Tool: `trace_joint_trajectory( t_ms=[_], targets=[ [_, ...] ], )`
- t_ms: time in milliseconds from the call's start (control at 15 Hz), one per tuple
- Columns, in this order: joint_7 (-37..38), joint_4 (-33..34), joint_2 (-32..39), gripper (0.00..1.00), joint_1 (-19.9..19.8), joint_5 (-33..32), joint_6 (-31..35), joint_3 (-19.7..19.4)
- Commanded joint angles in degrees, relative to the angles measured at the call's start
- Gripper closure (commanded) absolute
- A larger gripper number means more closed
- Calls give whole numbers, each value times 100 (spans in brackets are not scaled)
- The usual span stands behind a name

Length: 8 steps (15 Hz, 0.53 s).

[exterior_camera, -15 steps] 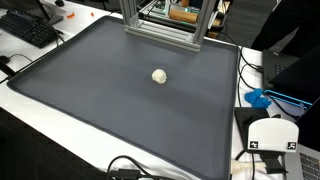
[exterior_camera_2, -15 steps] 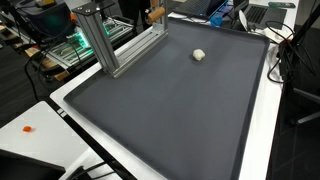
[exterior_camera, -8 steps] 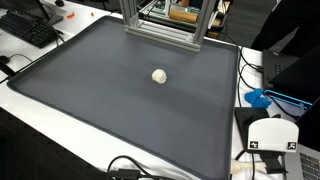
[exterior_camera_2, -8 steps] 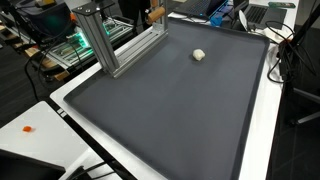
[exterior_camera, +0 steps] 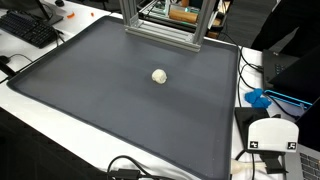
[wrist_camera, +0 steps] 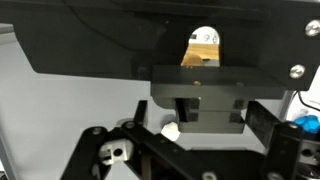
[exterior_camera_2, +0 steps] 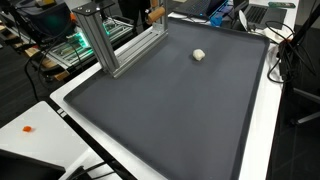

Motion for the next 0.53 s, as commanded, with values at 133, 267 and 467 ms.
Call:
trace_joint_trajectory(
  t_ms=[133,267,467],
  targets=[
    [-7,71,113,0,121,104,-166,-85],
    [0,59,154,0,128,102,-152,-75],
    [2,59,214,0,131,100,-143,-80]
  ],
)
